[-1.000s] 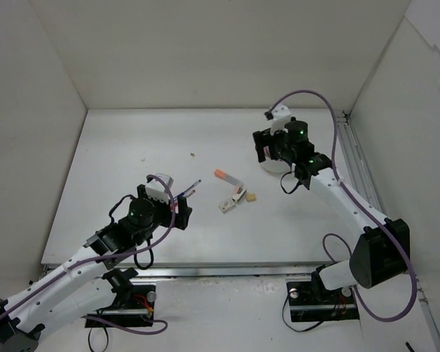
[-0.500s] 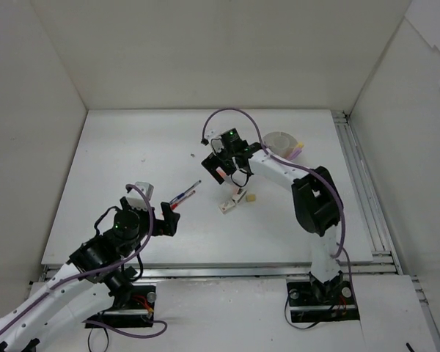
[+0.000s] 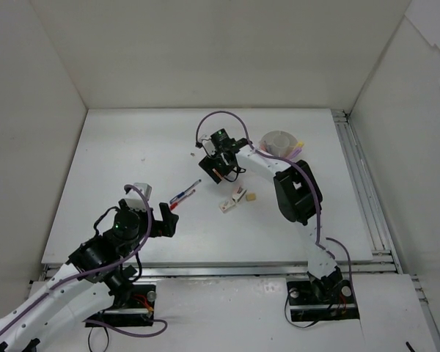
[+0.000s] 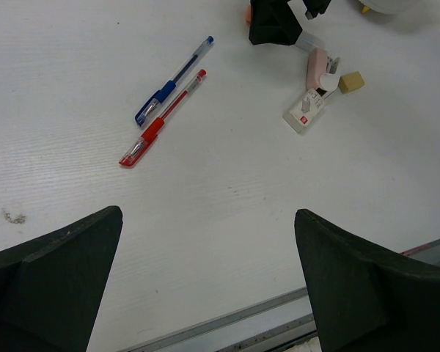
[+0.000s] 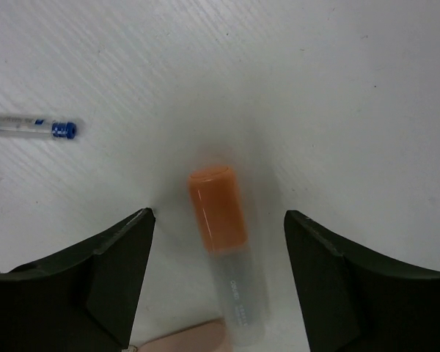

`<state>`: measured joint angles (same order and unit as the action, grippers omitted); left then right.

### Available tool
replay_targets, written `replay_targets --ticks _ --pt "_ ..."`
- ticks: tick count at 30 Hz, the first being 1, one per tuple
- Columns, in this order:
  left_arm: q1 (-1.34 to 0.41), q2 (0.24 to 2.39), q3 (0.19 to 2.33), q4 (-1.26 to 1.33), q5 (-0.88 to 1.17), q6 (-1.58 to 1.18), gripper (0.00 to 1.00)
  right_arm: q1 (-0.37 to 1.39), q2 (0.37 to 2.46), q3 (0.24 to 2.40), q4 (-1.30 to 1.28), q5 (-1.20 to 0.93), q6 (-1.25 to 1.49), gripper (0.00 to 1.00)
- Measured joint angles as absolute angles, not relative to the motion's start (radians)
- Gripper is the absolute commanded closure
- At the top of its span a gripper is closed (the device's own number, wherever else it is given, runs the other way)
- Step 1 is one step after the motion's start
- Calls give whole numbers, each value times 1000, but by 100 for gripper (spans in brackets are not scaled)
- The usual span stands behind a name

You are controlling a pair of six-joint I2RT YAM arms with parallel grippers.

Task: Sort the stationery into containers

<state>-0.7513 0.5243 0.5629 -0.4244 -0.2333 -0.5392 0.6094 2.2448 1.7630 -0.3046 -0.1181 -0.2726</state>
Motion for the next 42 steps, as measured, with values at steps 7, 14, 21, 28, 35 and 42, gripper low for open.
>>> replay_targets --ticks 7,14,21,28,35,42 --pt "-751 526 563 -428 -238 -538 0 606 2289 1811 -329 -140 -255 76" --pt "-751 531 565 -440 -245 -535 0 588 2289 1856 -356 -167 -255 100" --pt "-751 530 565 -440 -244 -536 0 575 2256 1851 -274 -191 -257 100" --pt "-751 525 566 -440 -244 -536 0 513 1908 1342 255 -272 -107 100" --pt "-751 542 567 -441 -233 -535 0 371 1669 1106 643 -238 -14 100" --pt "-751 548 567 -411 -214 -530 0 257 1554 898 905 -183 42 100"
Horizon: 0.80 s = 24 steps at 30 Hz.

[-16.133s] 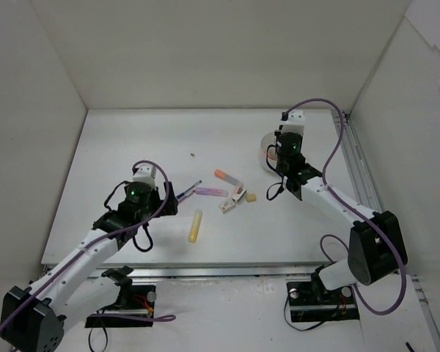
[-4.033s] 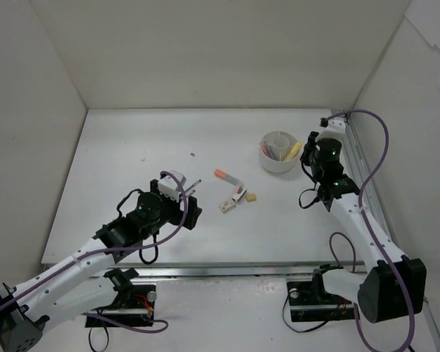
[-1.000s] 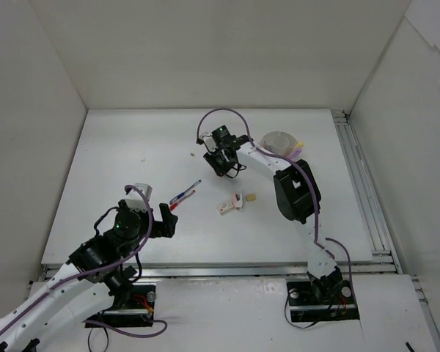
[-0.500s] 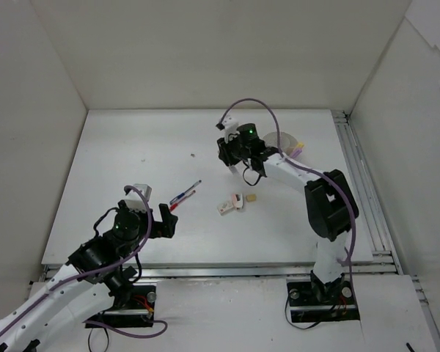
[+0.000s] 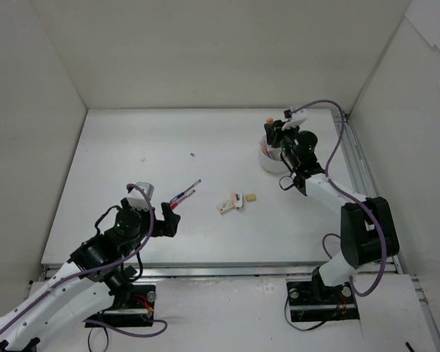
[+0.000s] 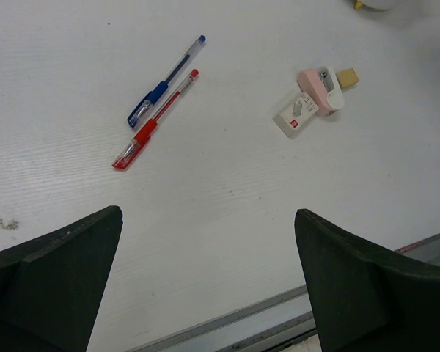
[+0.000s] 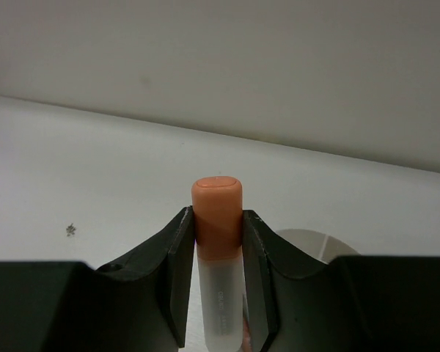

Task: Sort the stationery into containers

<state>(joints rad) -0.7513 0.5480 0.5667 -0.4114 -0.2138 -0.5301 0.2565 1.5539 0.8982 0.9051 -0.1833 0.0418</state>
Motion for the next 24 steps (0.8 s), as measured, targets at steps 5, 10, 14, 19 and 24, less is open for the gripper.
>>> replay_targets --ticks 5,10,14,19,24 --pt "-751 565 567 -395 -208 -527 0 161 1554 807 1022 -183 78 100" --pt "-751 597 567 -392 -206 -527 0 119 1554 762 1110 -196 95 100" --pt "-751 618 567 -385 -203 -526 0 98 1554 741 1153 -215 97 100" --pt "-751 641 569 -380 -202 -526 0 79 1567 735 1205 -234 97 100" --pt "-751 650 569 -377 -202 -525 0 78 1641 723 1239 -240 104 100"
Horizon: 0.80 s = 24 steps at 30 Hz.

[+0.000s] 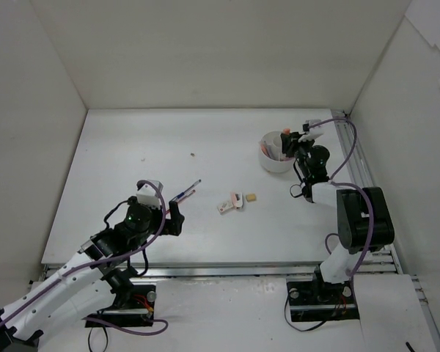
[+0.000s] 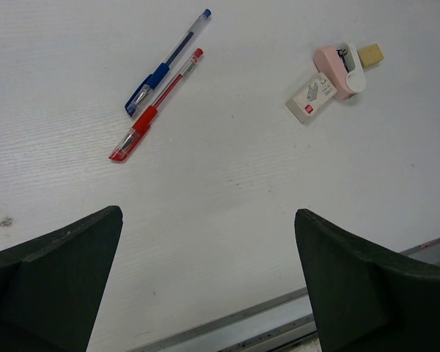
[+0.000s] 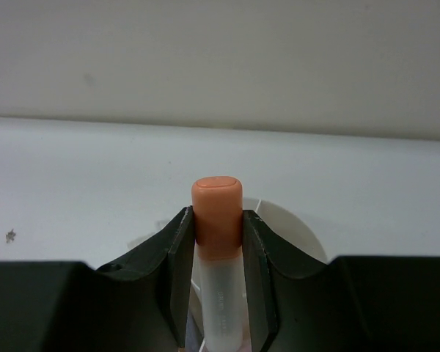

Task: Sort the stationery into containers

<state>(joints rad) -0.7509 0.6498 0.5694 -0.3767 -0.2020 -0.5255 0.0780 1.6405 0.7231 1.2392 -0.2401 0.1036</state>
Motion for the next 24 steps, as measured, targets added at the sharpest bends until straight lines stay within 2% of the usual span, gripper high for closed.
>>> replay_targets --ticks 6,9,10,12,14,18,19,23,24 --pt "-751 653 583 -377 -203 -525 0 73 1753 675 1274 -247 144 99" --pt "-751 655 589 -377 -203 -525 0 72 1776 675 1313 -254 167 90" --pt "-751 657 591 -377 -203 -525 0 72 1780 675 1321 -255 173 77" --pt "-751 661 593 -377 -203 -525 0 72 1782 673 1326 -255 180 70" --pt "-751 661 594 -378 -203 -525 0 72 1782 665 1324 -253 186 51" --pt "-751 661 595 -377 -203 -524 0 73 1779 633 1301 -255 179 38" --pt "-751 661 595 -377 -203 -523 0 73 1769 630 1296 -254 178 29" --pt "-751 663 595 -377 -202 -522 0 73 1708 614 1267 -252 167 14" --pt "-751 663 596 -377 -201 -522 0 73 1683 611 1259 -251 162 2"
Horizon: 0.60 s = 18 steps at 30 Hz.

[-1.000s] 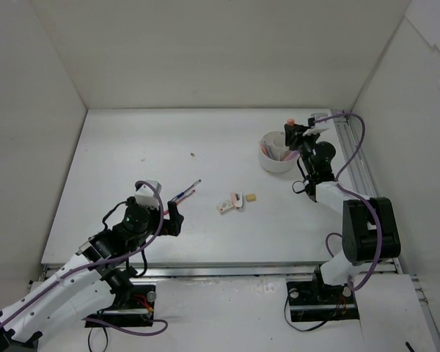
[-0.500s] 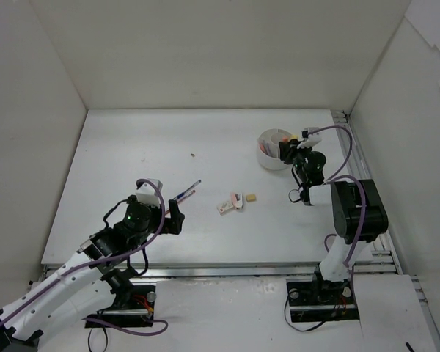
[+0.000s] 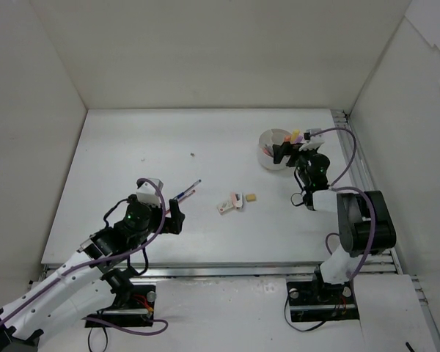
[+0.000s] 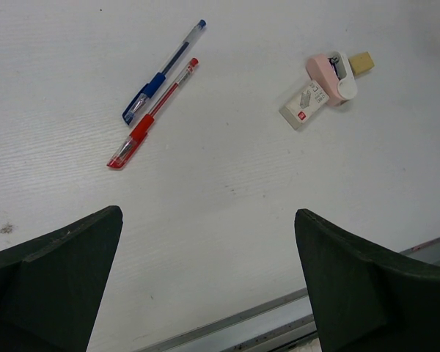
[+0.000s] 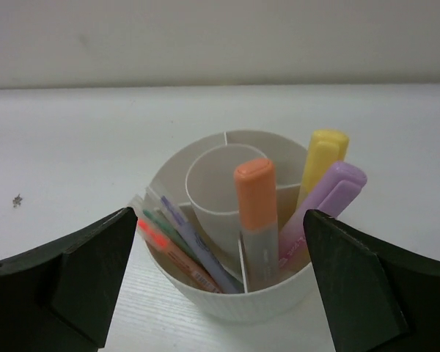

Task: Sort the stationery into containers

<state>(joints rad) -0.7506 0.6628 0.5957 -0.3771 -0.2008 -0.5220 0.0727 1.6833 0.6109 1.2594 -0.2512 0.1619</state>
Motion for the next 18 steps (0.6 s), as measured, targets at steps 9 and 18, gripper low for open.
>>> replay_targets --ticks 9,18 --pt "-750 630 596 -369 -181 -509 0 113 1375 610 1225 -215 71 2" --pt "-742 706 629 -408 -224 -568 0 307 1242 853 662 -47 -81 2"
